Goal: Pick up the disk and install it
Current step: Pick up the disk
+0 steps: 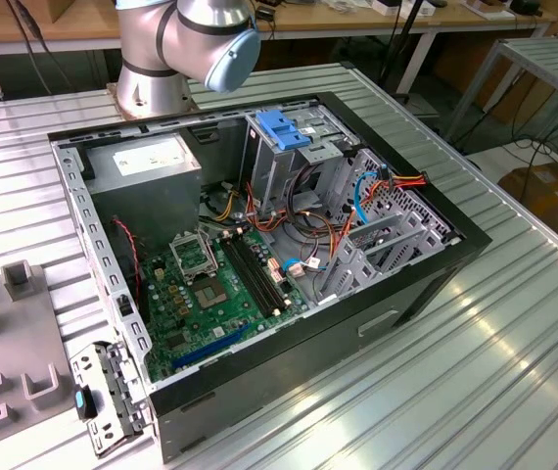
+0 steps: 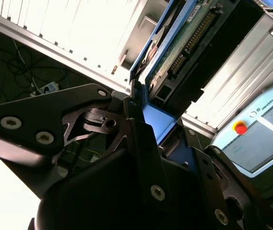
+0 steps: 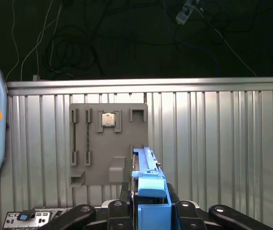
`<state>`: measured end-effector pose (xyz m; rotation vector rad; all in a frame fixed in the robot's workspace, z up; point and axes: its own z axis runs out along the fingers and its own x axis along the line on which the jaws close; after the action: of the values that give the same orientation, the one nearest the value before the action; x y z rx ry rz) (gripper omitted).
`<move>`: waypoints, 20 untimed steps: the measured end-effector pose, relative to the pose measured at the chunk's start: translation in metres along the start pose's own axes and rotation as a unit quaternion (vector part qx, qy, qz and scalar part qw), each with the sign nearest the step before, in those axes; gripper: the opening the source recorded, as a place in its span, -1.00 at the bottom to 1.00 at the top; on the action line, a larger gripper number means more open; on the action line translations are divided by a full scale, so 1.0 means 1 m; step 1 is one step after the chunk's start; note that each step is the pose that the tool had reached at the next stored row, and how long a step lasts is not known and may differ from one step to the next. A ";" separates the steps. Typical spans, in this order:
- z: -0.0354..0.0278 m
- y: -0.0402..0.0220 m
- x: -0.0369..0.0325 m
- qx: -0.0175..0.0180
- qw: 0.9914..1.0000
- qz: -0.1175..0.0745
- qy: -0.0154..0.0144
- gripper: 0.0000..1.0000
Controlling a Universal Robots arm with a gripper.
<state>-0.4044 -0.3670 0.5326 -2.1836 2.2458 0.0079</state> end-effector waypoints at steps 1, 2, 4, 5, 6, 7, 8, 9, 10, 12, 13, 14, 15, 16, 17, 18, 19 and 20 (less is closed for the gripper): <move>0.0000 -0.0004 0.0000 0.000 1.000 0.000 0.000 -0.25; 0.0000 -0.0007 0.0000 0.000 1.000 0.000 0.000 -0.25; 0.0000 -0.0020 -0.0001 0.000 1.000 0.000 0.000 -0.25; 0.0000 -0.0028 -0.0001 0.000 1.000 0.000 0.000 -0.25; 0.0000 -0.0033 -0.0001 0.000 1.000 0.000 0.000 -0.25; 0.0000 -0.0037 -0.0001 0.000 1.000 0.000 0.000 -0.25; 0.0000 -0.0043 -0.0001 0.000 1.000 0.000 0.000 -0.25; 0.0000 -0.0048 -0.0001 0.000 1.000 0.000 0.000 -0.25; 0.0000 -0.0052 -0.0001 0.000 1.000 0.000 0.000 -0.25; 0.0000 -0.0060 -0.0002 0.000 1.000 0.000 0.000 -0.25; 0.0000 -0.0068 -0.0002 0.000 1.000 0.000 0.000 -0.25; 0.0000 -0.0075 -0.0002 0.000 1.000 0.000 0.000 -0.25; 0.0001 -0.0079 -0.0002 0.000 1.000 0.000 0.000 -0.25; 0.0000 -0.0086 -0.0003 0.000 1.000 0.000 0.000 -0.25; 0.0000 -0.0090 -0.0002 0.000 1.000 0.000 0.000 -0.25; 0.0000 -0.0094 -0.0003 0.000 1.000 0.000 0.000 -0.25; 0.0000 -0.0098 -0.0003 0.000 1.000 0.000 0.000 -0.25; 0.0000 -0.0103 -0.0003 0.000 1.000 0.000 0.000 -0.25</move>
<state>-0.3940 -0.3670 0.5326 -2.1836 2.2457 0.0079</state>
